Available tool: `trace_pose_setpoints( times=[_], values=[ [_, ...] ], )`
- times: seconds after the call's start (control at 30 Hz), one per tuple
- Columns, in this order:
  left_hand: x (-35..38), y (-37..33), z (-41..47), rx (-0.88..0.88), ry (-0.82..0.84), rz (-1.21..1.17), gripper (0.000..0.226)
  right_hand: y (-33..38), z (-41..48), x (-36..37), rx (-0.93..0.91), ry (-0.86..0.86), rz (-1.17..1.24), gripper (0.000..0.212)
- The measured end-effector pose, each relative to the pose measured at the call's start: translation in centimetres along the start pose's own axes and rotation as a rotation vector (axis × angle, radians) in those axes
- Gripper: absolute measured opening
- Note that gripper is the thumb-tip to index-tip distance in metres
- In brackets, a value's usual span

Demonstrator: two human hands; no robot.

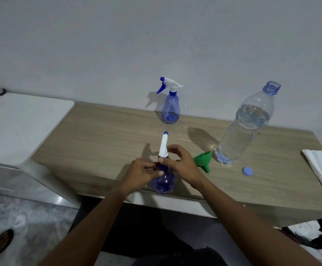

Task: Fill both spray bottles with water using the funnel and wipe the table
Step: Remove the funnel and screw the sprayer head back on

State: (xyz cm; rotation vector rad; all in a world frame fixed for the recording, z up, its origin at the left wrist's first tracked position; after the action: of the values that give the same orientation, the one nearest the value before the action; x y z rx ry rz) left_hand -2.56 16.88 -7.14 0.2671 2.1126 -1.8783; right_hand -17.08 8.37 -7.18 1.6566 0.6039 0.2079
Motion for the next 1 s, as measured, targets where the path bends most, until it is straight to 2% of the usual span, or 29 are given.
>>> trace_pose_setpoints(
  times=[0.1, 0.27, 0.8, 0.9, 1.0],
  values=[
    [0.0, 0.9, -0.4, -0.073, 0.059, -0.045, 0.021, -0.3, -0.6, 1.1, 0.137, 0.077, 0.125, 0.041],
    [0.2, 2.3, -0.5, -0.177, 0.132, -0.038, 0.019, -1.4, -1.3, 2.0, 0.262, 0.126, 0.155, 0.03],
    [0.8, 1.4, -0.4, -0.222, 0.16, 0.032, 0.015, -1.6, -1.7, 1.0, 0.279, 0.161, 0.171, 0.028],
    [0.7, 1.2, -0.1, -0.209, 0.151, 0.042, 0.016, -1.1, -1.6, 0.7, 0.253, 0.132, 0.157, 0.034],
    [0.2, 0.5, 0.7, -0.18, 0.098, 0.057, 0.015, -0.9, -0.6, 0.3, 0.235, 0.081, 0.14, 0.055]
  ],
)
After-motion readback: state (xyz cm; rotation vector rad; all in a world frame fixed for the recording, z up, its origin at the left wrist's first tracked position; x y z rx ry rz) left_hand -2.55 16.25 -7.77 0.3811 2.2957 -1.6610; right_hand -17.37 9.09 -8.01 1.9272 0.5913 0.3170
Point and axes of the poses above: each hand's wrist, its own z-axis towards the middle knuckle, its own x-axis out of the palm, y = z × x, the point moved 6 cm from there along z, towards the middle knuckle, and after that the axes turned 3 degrees about x, right-handed, at the moved point
